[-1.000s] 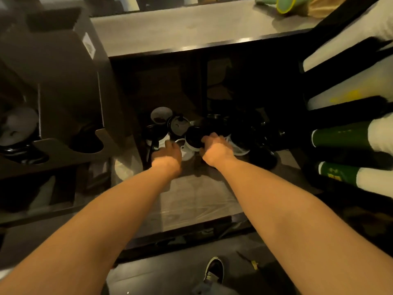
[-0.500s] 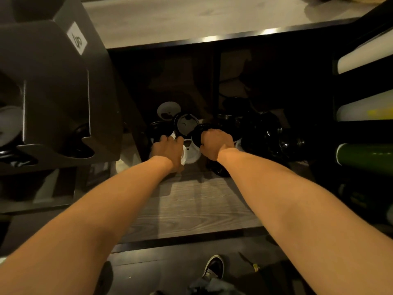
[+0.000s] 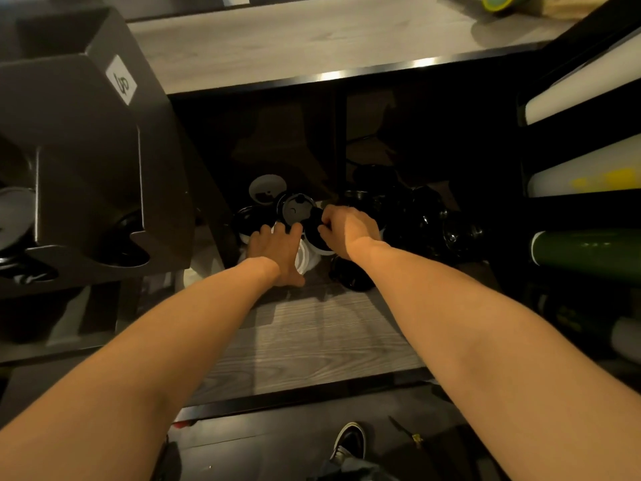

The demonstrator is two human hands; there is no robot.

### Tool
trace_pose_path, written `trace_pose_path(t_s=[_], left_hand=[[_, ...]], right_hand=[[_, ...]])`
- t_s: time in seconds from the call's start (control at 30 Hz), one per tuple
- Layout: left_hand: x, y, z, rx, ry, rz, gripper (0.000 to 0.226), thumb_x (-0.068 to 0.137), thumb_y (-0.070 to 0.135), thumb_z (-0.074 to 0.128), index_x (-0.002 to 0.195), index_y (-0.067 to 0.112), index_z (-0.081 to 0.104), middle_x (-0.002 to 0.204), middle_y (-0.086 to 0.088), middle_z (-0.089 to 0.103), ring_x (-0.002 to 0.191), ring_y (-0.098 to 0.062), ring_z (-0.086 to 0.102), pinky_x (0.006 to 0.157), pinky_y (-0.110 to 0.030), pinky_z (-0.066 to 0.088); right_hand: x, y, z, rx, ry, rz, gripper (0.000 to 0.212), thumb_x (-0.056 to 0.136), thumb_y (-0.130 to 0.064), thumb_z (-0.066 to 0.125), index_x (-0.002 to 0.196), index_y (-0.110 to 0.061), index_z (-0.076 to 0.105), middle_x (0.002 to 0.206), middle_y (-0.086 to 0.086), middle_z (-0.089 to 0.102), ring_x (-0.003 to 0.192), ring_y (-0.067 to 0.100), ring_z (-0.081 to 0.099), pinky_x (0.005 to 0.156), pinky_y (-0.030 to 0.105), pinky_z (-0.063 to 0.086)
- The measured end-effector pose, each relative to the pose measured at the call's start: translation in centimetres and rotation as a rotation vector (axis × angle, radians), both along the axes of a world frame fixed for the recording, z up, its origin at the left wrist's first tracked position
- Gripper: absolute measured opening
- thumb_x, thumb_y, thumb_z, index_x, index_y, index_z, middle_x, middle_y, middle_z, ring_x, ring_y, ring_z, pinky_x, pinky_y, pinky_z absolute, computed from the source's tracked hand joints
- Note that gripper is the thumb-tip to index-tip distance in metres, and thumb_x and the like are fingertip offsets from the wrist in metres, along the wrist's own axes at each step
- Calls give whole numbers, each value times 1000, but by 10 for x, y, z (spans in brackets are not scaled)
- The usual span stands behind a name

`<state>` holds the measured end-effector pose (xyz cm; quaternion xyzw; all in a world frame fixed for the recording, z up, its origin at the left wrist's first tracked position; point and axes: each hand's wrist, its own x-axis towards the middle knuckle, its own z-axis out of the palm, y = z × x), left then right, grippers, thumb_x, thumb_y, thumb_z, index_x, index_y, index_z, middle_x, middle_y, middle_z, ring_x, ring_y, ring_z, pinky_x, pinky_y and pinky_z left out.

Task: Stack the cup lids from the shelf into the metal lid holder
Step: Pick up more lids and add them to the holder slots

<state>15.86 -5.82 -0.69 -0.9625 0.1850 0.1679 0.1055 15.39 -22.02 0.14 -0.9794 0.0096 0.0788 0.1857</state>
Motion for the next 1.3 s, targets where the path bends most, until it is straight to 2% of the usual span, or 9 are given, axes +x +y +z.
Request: trace_pose_path(t_s=[0.17,0.4,0.6,0.83,0.87,0.93,1.0,1.13,1.3], left_hand=[[-2,0,-4,-46,-49,-24,95,65,57,77,138,21,28,134,-12,50,119,-37,44,90,-43,42],[-4,2,5,-239,-97,-44,89,71,60,74,140,22,34,140,-7,37,122,-32,41,92,-43,44],[-21,11,30,-404,-195,-52,99,74,60,72,153,22,24,150,-5,30,135,-29,30,102,-45,42],[-60,37,49,-512,-225,-117,99,79,61,69,153,14,25,152,-6,34,137,-28,32,108,-41,37],[-67,43,51,-532,-234,-135,98,79,61,69,153,13,26,152,-6,35,137,-28,33,108,-40,38],[-81,57,56,-554,-253,-160,95,80,62,68,152,14,30,151,-5,36,136,-28,36,105,-42,41],[-95,74,62,-576,-282,-168,94,79,66,66,150,15,34,148,-4,37,133,-27,40,102,-43,48],[-127,114,78,-619,-299,-197,92,79,70,64,148,14,38,144,-5,40,128,-24,44,96,-40,51],[-159,178,94,-628,-312,-203,88,87,70,54,153,16,31,153,-4,35,136,-25,39,103,-40,44]], right_hand=[[-8,-1,-6,39,-104,-5,30,102,-35,47,125,-18,57,122,7,62,109,28,59,79,35,48],[-16,-3,-7,37,-218,-44,28,103,-36,42,124,-21,53,117,4,60,107,26,58,78,37,49],[-29,7,11,11,-403,-175,29,102,-31,42,126,-20,57,120,6,60,110,30,58,92,45,39],[-71,36,37,94,-333,-290,34,105,-30,34,131,-20,53,124,8,53,97,31,60,75,40,48],[-79,40,39,80,-314,-295,33,105,-35,35,124,-22,57,120,7,55,95,31,60,74,39,46],[-99,51,42,78,-274,-293,42,102,-50,35,88,-22,63,98,5,57,83,27,58,67,34,40],[-120,65,45,124,-224,-281,55,98,-61,36,62,-23,52,73,1,55,68,21,56,58,31,36],[-152,107,59,238,-125,-235,62,93,-70,37,57,-22,50,56,-2,52,51,15,49,51,31,34],[-171,164,70,280,-93,-182,59,97,-61,38,65,-17,61,64,2,62,63,20,61,57,33,43]])
